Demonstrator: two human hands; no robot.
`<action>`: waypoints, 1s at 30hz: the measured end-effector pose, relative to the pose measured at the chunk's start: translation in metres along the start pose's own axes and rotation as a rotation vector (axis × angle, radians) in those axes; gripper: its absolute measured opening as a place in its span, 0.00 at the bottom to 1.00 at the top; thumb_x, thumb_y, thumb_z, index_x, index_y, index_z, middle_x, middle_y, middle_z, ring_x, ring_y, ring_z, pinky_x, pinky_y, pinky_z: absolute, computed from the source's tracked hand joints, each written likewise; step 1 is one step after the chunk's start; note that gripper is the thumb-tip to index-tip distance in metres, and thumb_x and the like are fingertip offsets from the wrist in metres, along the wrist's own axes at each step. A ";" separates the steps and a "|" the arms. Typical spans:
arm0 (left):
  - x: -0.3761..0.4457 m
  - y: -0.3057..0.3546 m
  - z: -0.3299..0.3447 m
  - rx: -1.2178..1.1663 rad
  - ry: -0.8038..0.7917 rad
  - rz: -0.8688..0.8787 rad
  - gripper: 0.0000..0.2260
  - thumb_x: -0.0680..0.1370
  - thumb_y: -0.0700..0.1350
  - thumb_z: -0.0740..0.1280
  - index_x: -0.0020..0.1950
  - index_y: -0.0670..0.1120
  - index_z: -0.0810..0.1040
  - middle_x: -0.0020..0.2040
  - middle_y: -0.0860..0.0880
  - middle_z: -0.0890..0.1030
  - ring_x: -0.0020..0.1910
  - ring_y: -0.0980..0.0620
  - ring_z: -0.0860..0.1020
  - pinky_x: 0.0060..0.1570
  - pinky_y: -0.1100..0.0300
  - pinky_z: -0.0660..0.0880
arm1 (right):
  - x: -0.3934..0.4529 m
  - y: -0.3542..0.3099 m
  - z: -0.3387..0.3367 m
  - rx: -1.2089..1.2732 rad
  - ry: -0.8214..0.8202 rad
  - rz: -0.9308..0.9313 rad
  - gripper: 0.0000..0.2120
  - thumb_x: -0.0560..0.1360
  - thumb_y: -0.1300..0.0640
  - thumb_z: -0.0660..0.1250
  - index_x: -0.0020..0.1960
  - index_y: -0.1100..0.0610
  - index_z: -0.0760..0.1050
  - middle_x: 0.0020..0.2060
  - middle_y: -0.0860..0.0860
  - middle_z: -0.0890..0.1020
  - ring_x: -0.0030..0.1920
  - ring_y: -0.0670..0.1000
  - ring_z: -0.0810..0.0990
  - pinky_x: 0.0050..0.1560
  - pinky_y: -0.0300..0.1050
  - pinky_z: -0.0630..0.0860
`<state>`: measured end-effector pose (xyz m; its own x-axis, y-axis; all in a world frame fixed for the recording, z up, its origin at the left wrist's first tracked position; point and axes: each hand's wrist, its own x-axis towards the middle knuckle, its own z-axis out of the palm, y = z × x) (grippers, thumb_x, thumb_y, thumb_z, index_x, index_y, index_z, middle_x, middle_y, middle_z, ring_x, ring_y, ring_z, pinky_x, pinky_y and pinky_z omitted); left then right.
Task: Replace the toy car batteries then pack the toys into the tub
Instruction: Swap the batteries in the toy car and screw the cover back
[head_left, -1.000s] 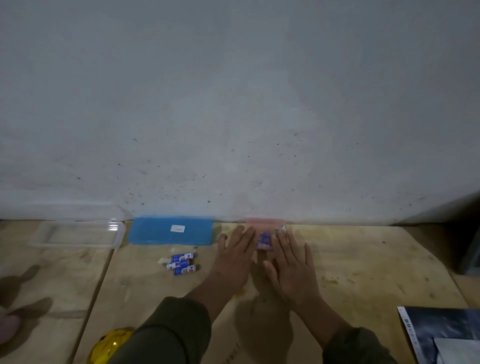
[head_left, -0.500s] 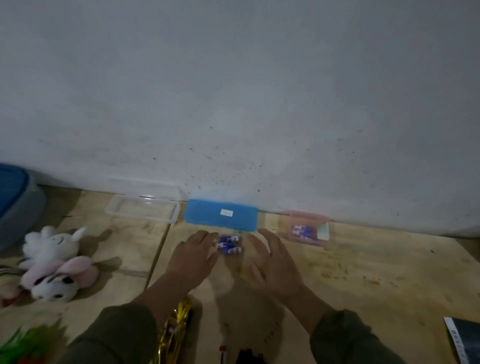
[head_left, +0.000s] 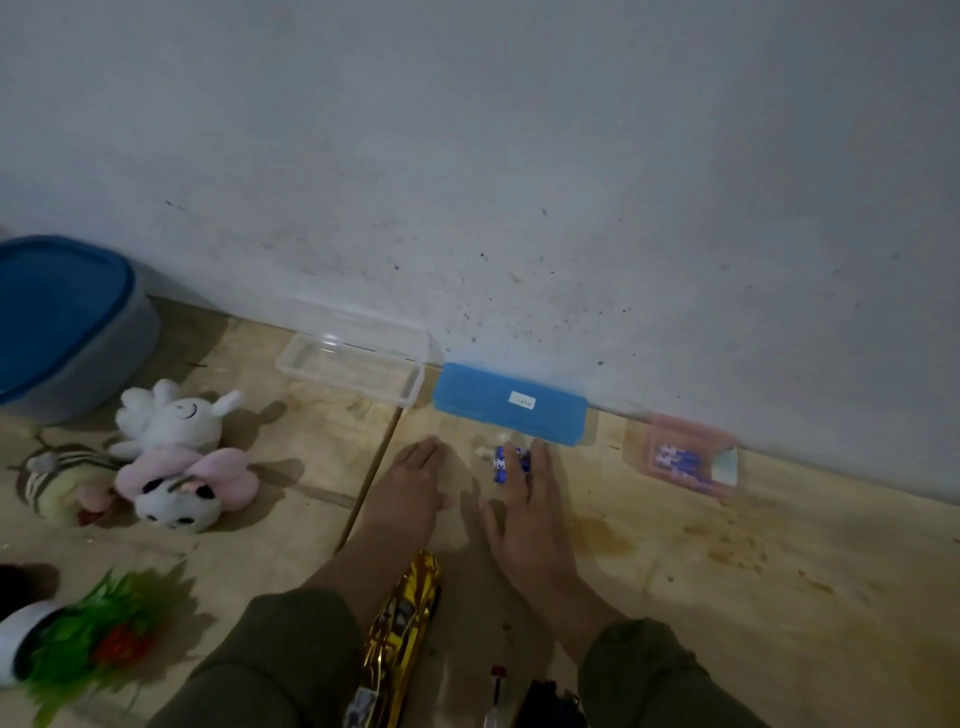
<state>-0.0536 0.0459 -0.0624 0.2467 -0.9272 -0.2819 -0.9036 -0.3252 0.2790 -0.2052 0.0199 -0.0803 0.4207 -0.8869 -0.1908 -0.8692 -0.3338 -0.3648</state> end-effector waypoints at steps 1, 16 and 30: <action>-0.001 0.000 0.000 -0.005 0.004 0.005 0.31 0.78 0.49 0.65 0.77 0.47 0.55 0.78 0.52 0.56 0.76 0.54 0.54 0.74 0.59 0.55 | 0.004 0.001 0.000 -0.066 0.054 -0.041 0.34 0.75 0.35 0.36 0.76 0.48 0.47 0.77 0.55 0.49 0.76 0.58 0.47 0.73 0.55 0.49; 0.007 -0.007 0.004 -0.055 -0.006 -0.023 0.33 0.75 0.47 0.70 0.76 0.49 0.59 0.76 0.54 0.59 0.75 0.53 0.56 0.71 0.55 0.63 | 0.036 0.001 -0.011 -0.343 -0.121 -0.242 0.19 0.82 0.47 0.47 0.68 0.56 0.61 0.60 0.57 0.71 0.57 0.57 0.73 0.53 0.49 0.73; -0.087 -0.030 -0.035 -0.174 -0.098 0.095 0.33 0.79 0.54 0.63 0.78 0.51 0.48 0.78 0.48 0.53 0.77 0.48 0.53 0.73 0.50 0.58 | -0.062 -0.039 -0.040 0.375 -0.184 0.079 0.26 0.67 0.43 0.73 0.59 0.49 0.69 0.46 0.54 0.78 0.41 0.54 0.75 0.36 0.44 0.71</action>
<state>-0.0356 0.1301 -0.0138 0.1203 -0.9356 -0.3321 -0.8449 -0.2721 0.4605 -0.2075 0.0751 -0.0173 0.4260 -0.8217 -0.3786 -0.7601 -0.0981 -0.6424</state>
